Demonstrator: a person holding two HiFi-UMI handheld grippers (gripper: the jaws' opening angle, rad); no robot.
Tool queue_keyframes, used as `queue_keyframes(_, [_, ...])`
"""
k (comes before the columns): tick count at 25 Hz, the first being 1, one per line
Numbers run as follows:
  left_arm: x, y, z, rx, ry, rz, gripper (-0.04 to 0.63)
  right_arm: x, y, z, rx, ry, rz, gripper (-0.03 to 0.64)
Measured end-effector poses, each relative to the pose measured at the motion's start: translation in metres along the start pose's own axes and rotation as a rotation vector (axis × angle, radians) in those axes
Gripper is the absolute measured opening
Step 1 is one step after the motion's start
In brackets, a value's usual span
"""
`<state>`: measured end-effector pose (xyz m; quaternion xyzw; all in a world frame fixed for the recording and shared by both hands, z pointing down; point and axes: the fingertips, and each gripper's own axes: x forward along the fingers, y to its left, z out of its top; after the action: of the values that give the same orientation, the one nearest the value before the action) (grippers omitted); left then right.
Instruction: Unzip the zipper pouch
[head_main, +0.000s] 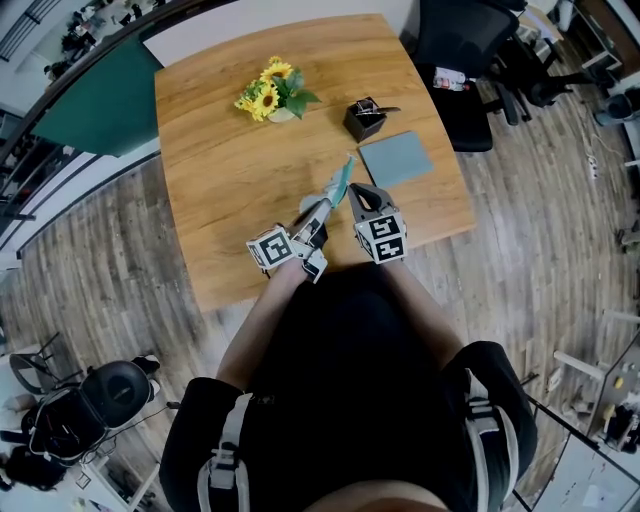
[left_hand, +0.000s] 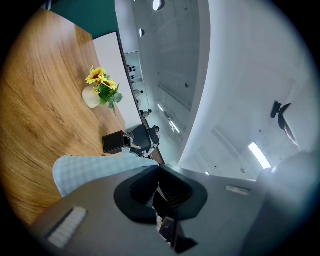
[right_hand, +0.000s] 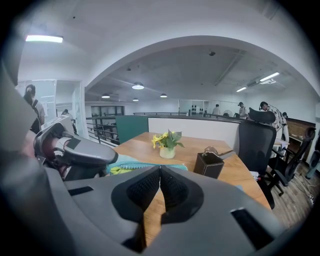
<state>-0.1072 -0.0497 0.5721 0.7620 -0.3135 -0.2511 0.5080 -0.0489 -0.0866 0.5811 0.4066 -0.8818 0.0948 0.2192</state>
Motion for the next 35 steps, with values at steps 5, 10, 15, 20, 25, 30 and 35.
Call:
queue_keyframes(5, [-0.003, 0.003, 0.001, 0.0, -0.002, 0.019, -0.003, 0.003, 0.001, -0.002, -0.005, 0.006, 0.004, 0.006])
queue_keyframes(10, [-0.003, 0.002, 0.0, 0.0, -0.001, 0.009, -0.003, 0.006, -0.002, -0.004, -0.004, 0.01, 0.001, 0.006])
queue_keyframes(15, [-0.006, 0.004, 0.0, -0.009, 0.001, 0.01, -0.003, 0.01, -0.005, -0.006, -0.001, 0.015, -0.003, 0.006])
queue_keyframes(20, [-0.007, 0.003, 0.001, -0.002, 0.004, 0.011, -0.003, 0.012, -0.007, -0.006, -0.002, 0.019, -0.004, 0.008])
queue_keyframes(25, [-0.007, 0.002, 0.002, -0.002, 0.002, 0.012, -0.003, 0.014, -0.009, -0.005, -0.005, 0.021, -0.001, 0.008])
queue_keyframes(30, [-0.007, 0.001, -0.001, 0.001, 0.007, 0.011, -0.003, 0.014, -0.008, -0.008, -0.015, 0.025, 0.0, 0.008])
queue_keyframes(35, [-0.008, -0.003, 0.0, 0.015, 0.003, 0.004, -0.003, 0.013, -0.011, -0.008, -0.015, 0.029, -0.007, 0.008])
